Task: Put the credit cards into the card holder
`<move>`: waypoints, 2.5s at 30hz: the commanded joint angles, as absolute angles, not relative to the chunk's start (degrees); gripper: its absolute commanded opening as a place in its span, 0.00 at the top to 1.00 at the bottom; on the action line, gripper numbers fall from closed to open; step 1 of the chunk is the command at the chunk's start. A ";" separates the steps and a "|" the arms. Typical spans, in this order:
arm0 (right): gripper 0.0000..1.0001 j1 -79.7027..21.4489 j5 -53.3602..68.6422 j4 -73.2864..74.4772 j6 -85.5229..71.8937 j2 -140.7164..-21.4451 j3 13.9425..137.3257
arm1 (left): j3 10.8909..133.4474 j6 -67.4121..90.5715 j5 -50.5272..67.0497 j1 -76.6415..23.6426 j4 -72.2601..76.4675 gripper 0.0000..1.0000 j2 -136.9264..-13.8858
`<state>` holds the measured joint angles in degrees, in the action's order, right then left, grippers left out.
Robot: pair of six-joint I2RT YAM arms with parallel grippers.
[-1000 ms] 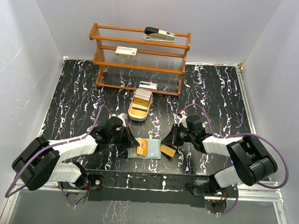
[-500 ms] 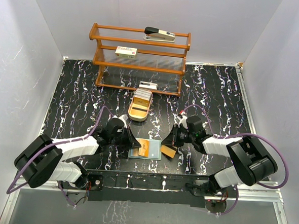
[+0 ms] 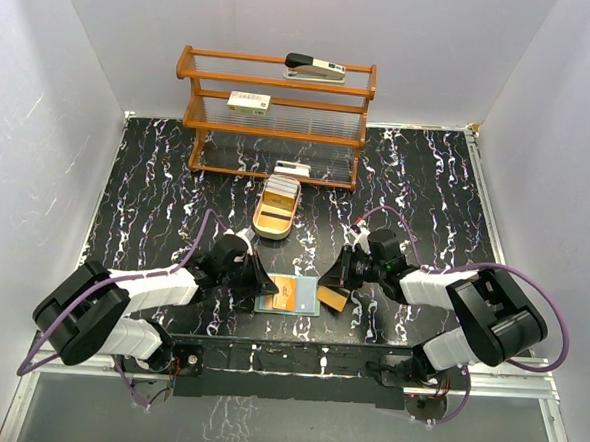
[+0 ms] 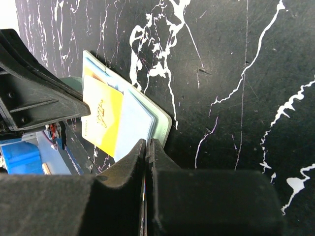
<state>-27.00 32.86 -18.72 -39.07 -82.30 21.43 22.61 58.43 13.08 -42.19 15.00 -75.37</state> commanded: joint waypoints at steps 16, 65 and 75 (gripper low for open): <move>1.00 -27.50 30.88 -23.46 -37.73 -86.12 20.43 | 19.15 57.42 18.83 -42.80 28.54 1.00 -76.15; 1.00 -28.42 26.15 -26.89 -44.36 -77.04 12.83 | 19.75 57.85 11.97 -42.80 28.92 1.00 -76.05; 1.00 -28.36 25.38 -26.06 -43.81 -77.39 13.86 | 18.97 57.99 12.66 -43.06 29.17 1.00 -78.13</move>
